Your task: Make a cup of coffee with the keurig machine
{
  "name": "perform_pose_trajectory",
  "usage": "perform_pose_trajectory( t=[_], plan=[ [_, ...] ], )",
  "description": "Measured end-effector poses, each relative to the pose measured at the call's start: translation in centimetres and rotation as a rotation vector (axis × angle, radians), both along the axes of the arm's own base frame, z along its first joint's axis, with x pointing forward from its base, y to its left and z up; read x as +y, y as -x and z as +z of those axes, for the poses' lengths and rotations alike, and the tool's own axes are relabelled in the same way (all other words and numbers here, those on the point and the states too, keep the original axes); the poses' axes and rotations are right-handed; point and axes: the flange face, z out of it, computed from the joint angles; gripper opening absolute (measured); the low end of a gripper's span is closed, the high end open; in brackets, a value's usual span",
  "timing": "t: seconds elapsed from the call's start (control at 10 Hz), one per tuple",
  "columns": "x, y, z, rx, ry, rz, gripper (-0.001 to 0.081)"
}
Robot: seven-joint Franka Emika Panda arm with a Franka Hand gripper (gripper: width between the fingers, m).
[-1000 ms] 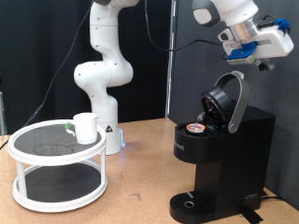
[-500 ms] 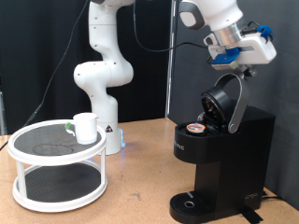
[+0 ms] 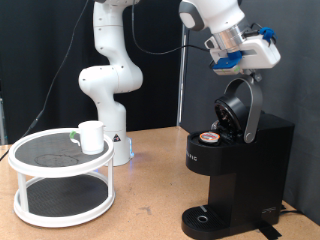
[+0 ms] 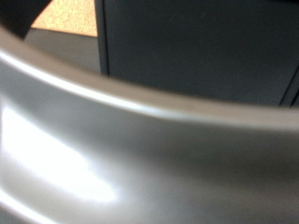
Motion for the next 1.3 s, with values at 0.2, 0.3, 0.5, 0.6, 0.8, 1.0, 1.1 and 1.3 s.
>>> perform_pose_trajectory(
  t=[0.2, 0.3, 0.5, 0.6, 0.8, 1.0, 1.1, 1.3],
  plan=[
    [-1.5, 0.1, -0.6, 0.009, 0.016, -0.02, 0.0],
    [-2.4, 0.0, -1.2, 0.017, 0.035, -0.031, 0.0],
    [-4.3, -0.1, -2.4, 0.038, 0.062, -0.053, 0.0],
    [-5.2, -0.2, -2.8, 0.045, 0.068, -0.063, 0.0],
    [-6.6, -0.1, -3.4, 0.039, 0.073, -0.059, 0.0],
    [-7.3, 0.2, -3.6, 0.022, 0.078, -0.045, 0.0],
    [-7.6, 0.4, -3.7, 0.007, 0.082, -0.044, 0.0],
    [-8.1, 1.0, -4.0, -0.042, 0.095, -0.054, 0.0]
  ],
)
